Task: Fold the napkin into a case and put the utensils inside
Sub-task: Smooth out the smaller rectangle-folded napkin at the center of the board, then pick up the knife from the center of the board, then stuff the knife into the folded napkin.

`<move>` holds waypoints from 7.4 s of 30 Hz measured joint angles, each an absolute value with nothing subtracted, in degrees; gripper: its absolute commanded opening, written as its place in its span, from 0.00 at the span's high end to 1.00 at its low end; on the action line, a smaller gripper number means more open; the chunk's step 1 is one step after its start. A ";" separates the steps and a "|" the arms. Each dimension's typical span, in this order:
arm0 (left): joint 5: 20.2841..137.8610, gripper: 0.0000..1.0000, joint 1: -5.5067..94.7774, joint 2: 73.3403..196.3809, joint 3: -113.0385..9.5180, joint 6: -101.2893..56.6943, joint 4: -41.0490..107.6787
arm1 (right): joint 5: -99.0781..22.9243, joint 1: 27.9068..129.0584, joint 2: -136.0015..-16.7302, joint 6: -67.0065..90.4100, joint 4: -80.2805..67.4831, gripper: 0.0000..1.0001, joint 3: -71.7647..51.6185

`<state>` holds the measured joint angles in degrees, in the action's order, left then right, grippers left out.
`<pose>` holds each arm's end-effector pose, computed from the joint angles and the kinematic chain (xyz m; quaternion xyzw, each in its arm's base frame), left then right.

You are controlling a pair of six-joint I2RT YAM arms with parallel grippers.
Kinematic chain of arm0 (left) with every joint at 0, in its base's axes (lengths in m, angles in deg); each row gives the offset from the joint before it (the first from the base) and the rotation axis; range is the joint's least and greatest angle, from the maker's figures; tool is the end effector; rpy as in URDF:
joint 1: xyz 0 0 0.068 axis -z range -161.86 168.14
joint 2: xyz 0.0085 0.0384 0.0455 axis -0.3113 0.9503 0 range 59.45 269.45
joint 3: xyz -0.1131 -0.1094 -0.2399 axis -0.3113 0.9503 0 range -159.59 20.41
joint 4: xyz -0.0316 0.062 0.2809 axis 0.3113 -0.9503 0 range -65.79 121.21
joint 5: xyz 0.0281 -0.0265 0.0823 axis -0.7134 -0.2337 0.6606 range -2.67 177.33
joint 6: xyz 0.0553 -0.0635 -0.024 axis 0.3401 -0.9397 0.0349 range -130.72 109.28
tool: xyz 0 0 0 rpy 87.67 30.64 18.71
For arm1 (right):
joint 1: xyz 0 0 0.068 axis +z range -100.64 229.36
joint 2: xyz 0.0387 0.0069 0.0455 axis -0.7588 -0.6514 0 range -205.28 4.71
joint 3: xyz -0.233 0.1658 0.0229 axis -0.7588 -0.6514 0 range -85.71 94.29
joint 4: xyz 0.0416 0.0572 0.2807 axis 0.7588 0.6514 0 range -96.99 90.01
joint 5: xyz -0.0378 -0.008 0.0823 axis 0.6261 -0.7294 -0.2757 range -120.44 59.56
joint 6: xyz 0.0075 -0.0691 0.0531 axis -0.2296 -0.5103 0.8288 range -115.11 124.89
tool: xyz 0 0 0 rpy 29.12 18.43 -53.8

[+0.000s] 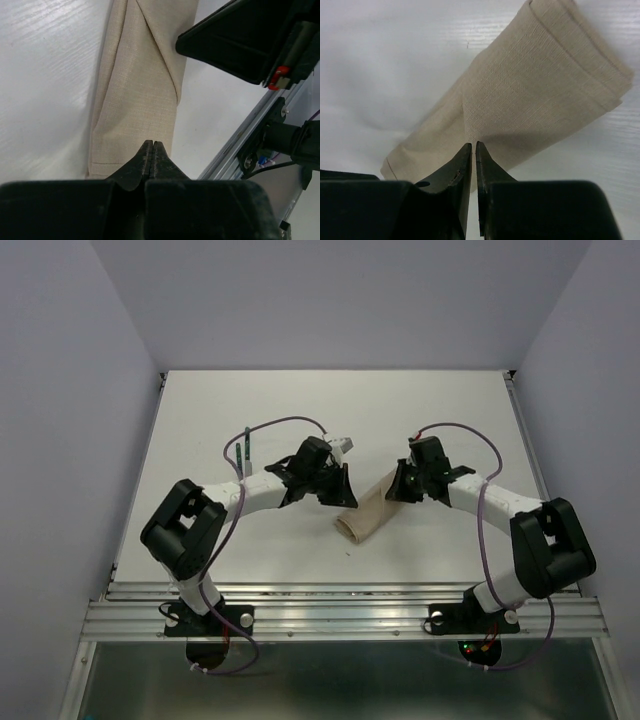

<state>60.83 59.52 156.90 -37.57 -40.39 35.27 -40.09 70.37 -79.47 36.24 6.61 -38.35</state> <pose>0.2946 -0.3058 0.1784 0.1928 0.8497 -0.4252 0.2449 0.3160 0.1353 0.1581 0.0561 0.9364 0.2199 0.2677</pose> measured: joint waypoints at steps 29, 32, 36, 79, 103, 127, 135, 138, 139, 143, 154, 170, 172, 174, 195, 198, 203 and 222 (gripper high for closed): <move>66.32 1.00 60.11 149.84 -25.98 -42.97 37.89 | -38.82 86.22 -77.98 41.81 5.74 0.87 -40.61; 66.54 1.00 60.09 152.10 -25.33 -43.32 38.59 | -38.84 89.06 -78.35 43.65 4.89 0.87 -41.98; 66.21 1.00 60.05 155.37 -25.28 -44.15 39.55 | -38.84 91.14 -81.35 45.75 3.05 0.87 -43.51; 68.81 1.00 55.13 166.41 -41.46 -37.11 33.76 | -24.70 62.66 -99.34 35.32 6.76 0.88 -22.27; 85.20 0.39 43.81 155.11 -51.71 -32.45 14.41 | -30.08 61.74 -87.14 36.18 6.35 0.35 -23.69; 98.21 0.48 29.23 177.97 -66.75 -33.24 10.33 | -35.36 61.74 -81.61 36.26 7.81 0.33 -28.45; 98.73 0.48 28.92 178.52 -66.53 -32.91 10.98 | -35.50 61.74 -81.61 36.31 7.97 0.33 -28.54; 98.86 0.48 28.66 178.56 -66.13 -32.80 11.33 | -35.74 61.74 -81.61 36.39 7.97 0.33 -28.54; 98.69 0.48 28.55 178.61 -65.98 -32.78 11.46 | -35.85 61.74 -81.61 36.42 7.97 0.33 -28.56; 98.01 0.67 27.85 178.98 -65.81 -32.35 12.10 | -36.06 61.74 -81.48 36.44 7.97 0.33 -28.67; 93.18 1.00 28.11 178.74 -64.45 -31.69 16.56 | -36.04 61.74 -79.64 36.63 8.43 0.33 -30.07; 87.37 1.00 45.97 172.12 -54.00 -28.78 21.63 | -27.32 59.55 -84.45 36.35 10.11 0.28 -29.11; 86.47 1.00 46.04 170.56 -51.99 -28.56 21.71 | -26.36 58.28 -86.90 36.37 10.61 0.28 -28.21; 86.06 0.95 45.80 169.25 -50.33 -28.48 21.26 | -25.55 57.17 -89.48 36.37 10.87 0.28 -26.73; 89.86 1.00 48.03 168.05 -48.98 -27.67 20.58 | -26.16 54.11 -106.24 35.45 12.36 0.72 -12.34; 89.42 1.00 48.03 168.05 -49.06 -27.43 20.53 | -27.08 55.90 -106.24 35.30 12.36 0.74 -12.43; 87.78 1.00 48.03 167.88 -49.06 -26.62 20.23 | -30.18 58.26 -106.44 34.62 12.12 0.75 -12.43; 80.74 1.00 53.34 156.99 -52.76 -23.47 14.04 | -42.66 58.90 -111.44 25.62 15.55 0.75 -4.30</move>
<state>80.74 53.34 156.99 -52.76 -23.47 14.04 -42.66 58.90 -111.44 25.62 15.55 -4.30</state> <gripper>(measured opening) 0.080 0.258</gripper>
